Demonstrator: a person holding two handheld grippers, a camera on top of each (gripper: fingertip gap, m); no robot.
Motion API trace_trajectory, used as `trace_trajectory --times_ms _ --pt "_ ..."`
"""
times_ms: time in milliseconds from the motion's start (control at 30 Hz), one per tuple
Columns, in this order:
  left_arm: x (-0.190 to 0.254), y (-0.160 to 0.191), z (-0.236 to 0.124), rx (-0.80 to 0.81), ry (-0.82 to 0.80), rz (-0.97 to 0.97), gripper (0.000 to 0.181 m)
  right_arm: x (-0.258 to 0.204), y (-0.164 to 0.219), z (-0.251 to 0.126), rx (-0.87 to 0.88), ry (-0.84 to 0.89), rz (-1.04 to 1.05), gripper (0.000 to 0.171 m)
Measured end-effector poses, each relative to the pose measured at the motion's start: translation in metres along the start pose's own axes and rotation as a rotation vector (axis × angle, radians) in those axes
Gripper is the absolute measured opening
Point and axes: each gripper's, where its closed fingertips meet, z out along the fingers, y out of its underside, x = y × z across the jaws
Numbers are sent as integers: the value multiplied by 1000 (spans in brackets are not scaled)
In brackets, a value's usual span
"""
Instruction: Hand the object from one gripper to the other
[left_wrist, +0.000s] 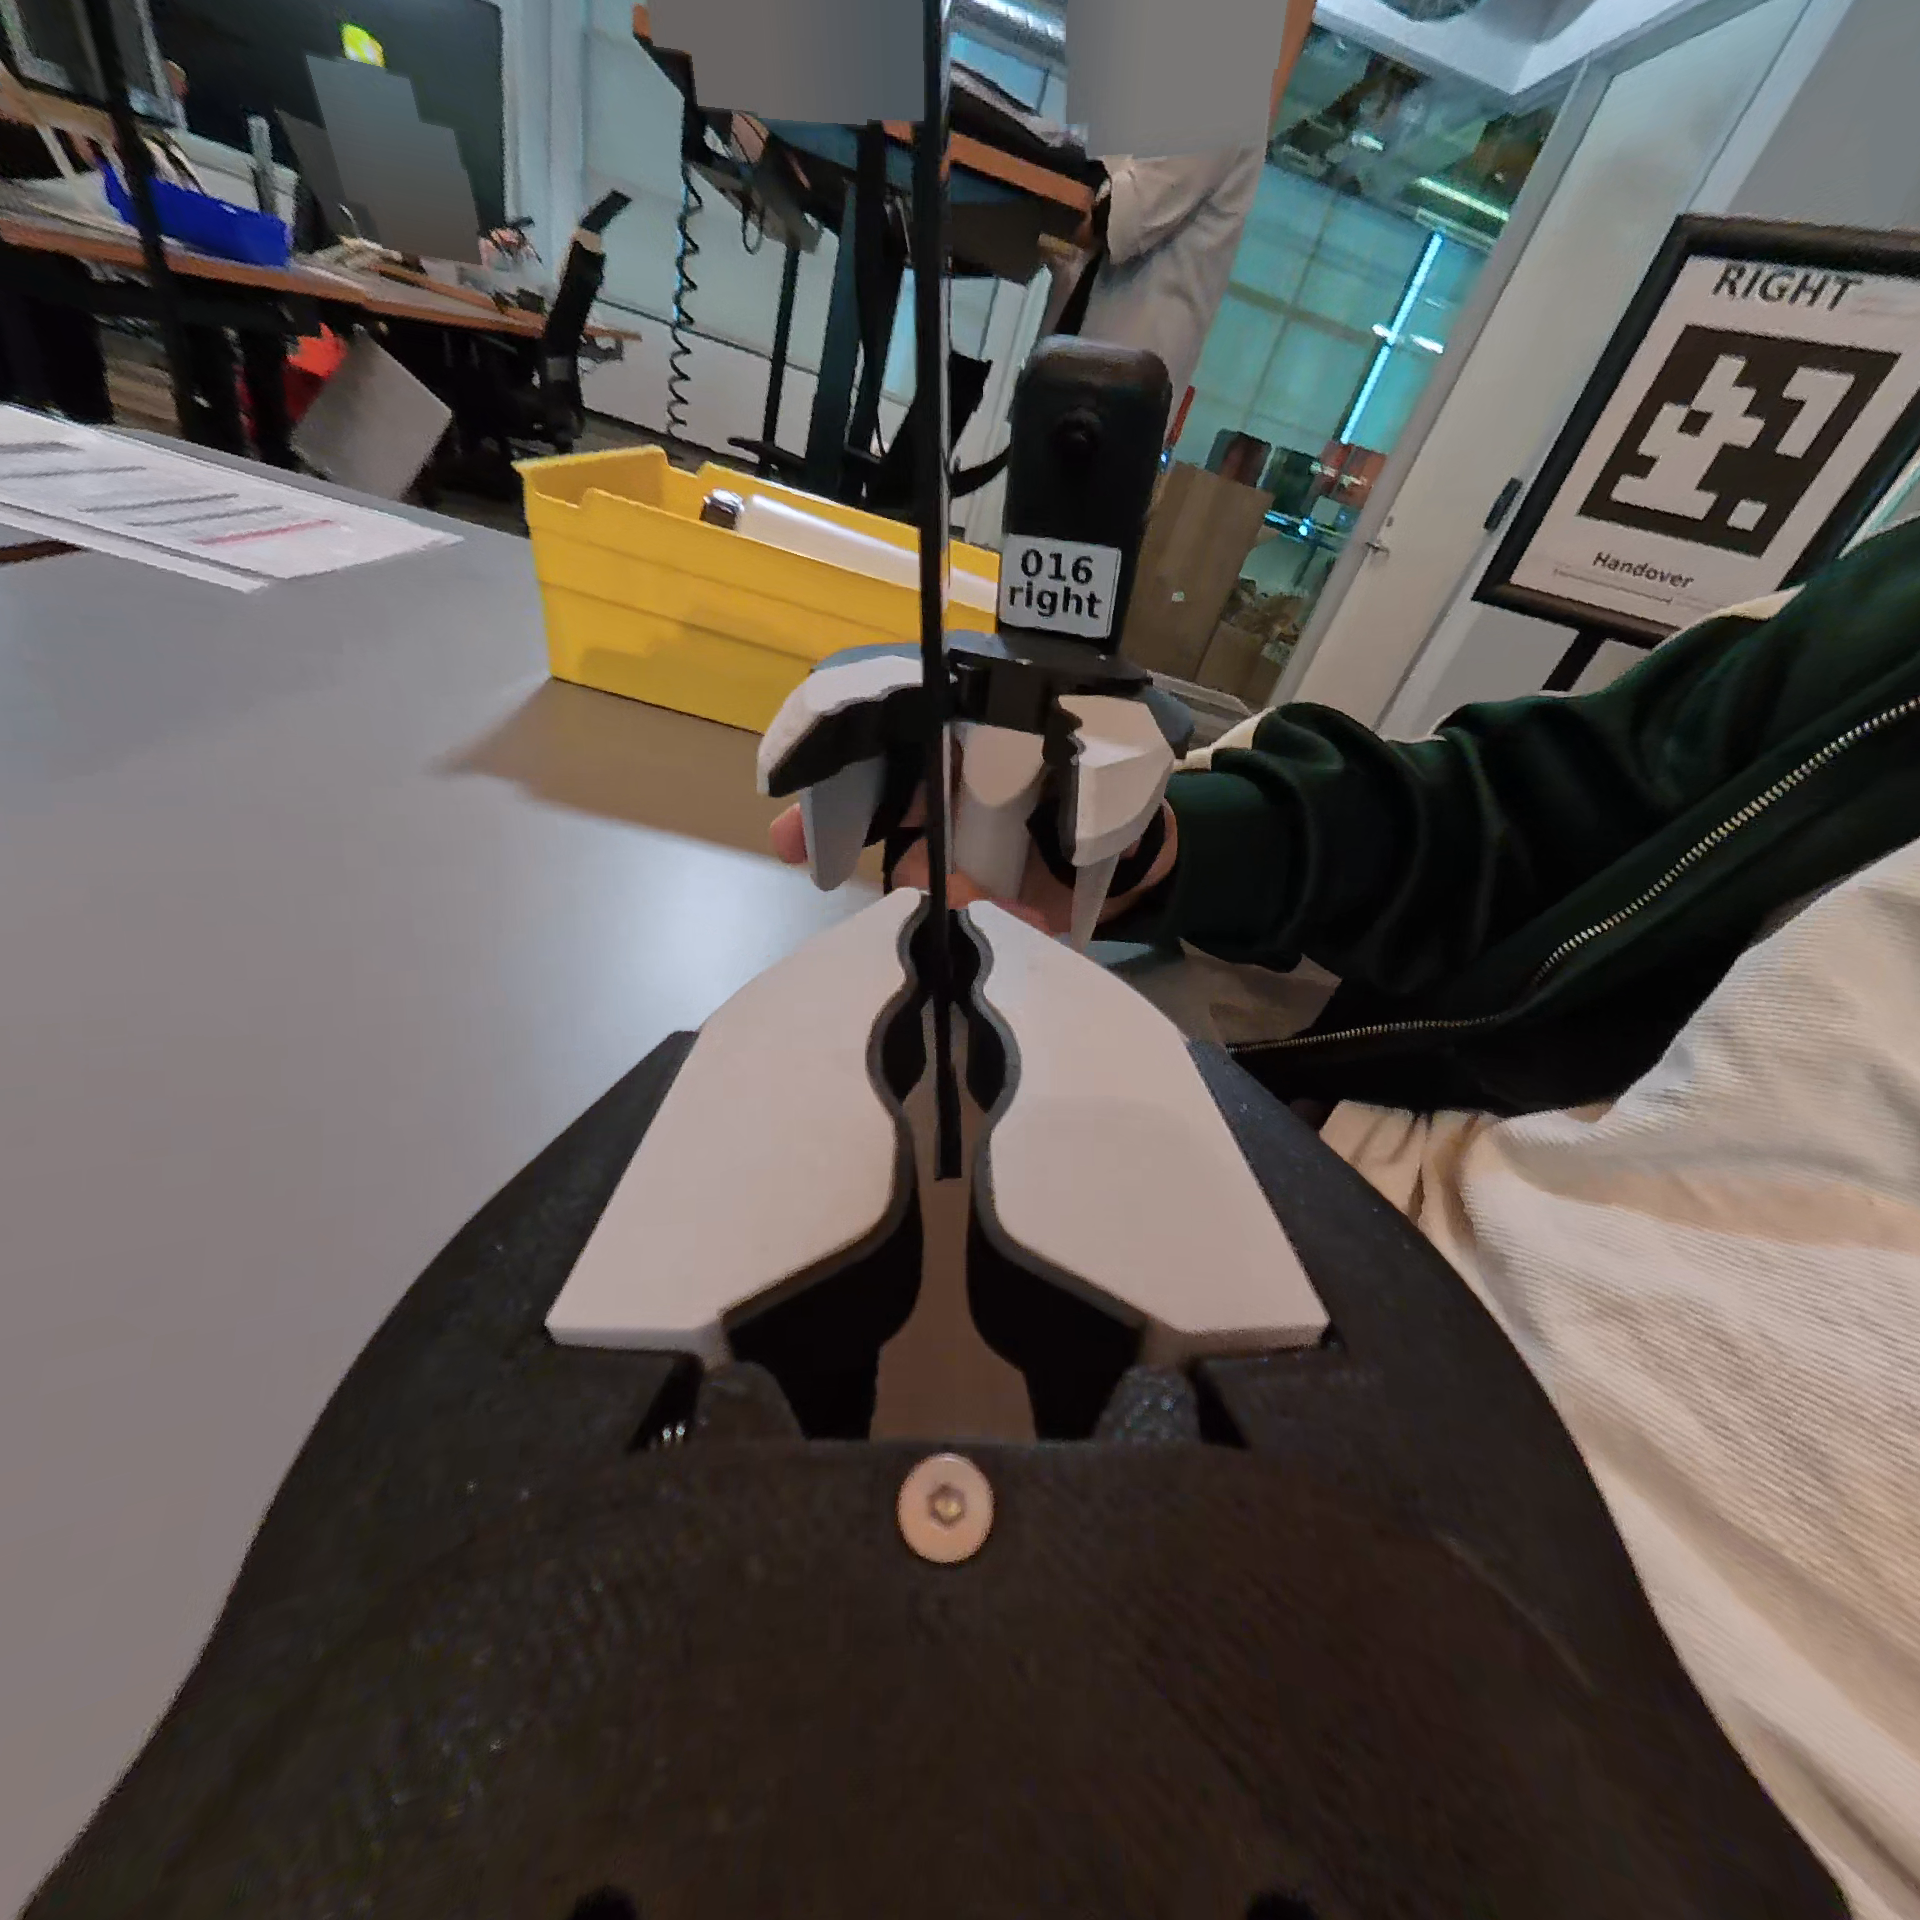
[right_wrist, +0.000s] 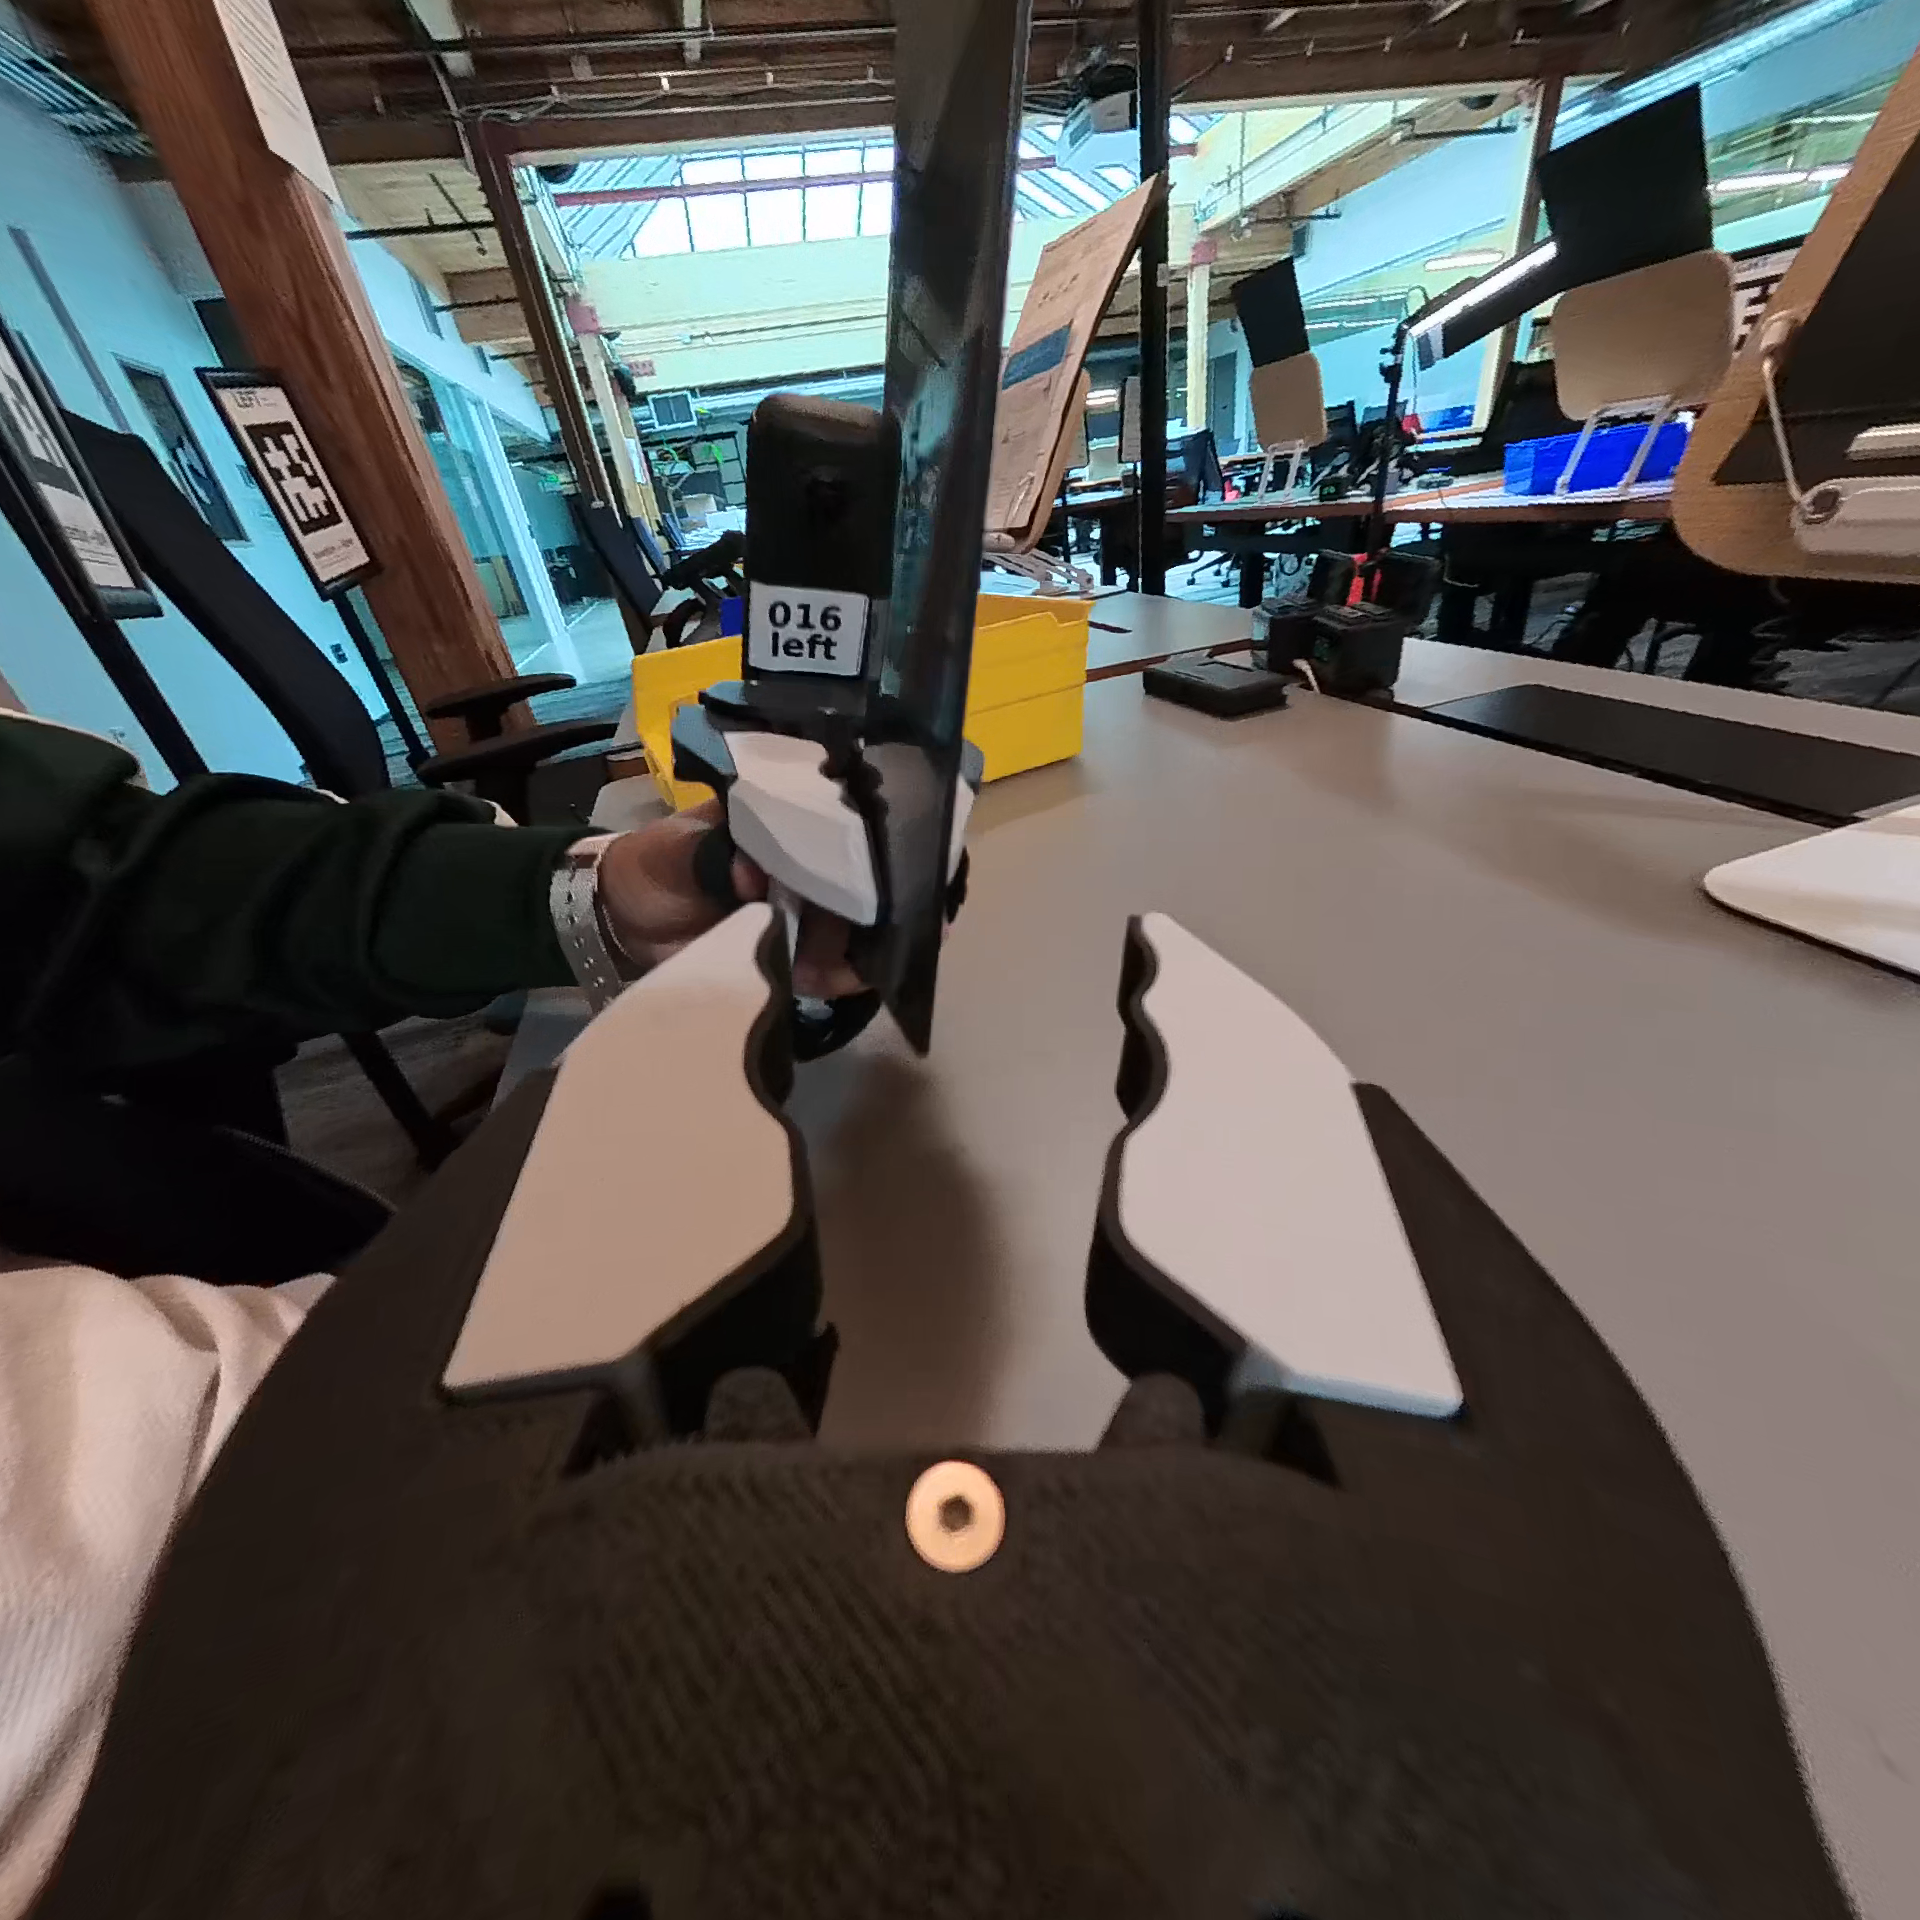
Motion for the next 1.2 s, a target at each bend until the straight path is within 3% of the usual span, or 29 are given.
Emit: trace_trajectory --times_ms 133,267,467,600,733,1200 --pt "9 14 13 -54 45 -14 0 -3 -5 -2 32 -29 11 54" --pt "17 24 27 -102 74 -46 0 -19 -2 -2 21 -132 21 6" --pt "16 15 22 -34 70 -47 2 -27 -6 2 35 -135 -8 2" --pt "12 12 21 -6 60 -64 32 -27 -3 2 11 -139 -17 2" --pt "13 3 17 36 60 -51 50 -27 -3 0 9 -152 9 2" --pt "33 -69 -1 181 -38 142 35 -50 11 13 -60 -251 37 2"
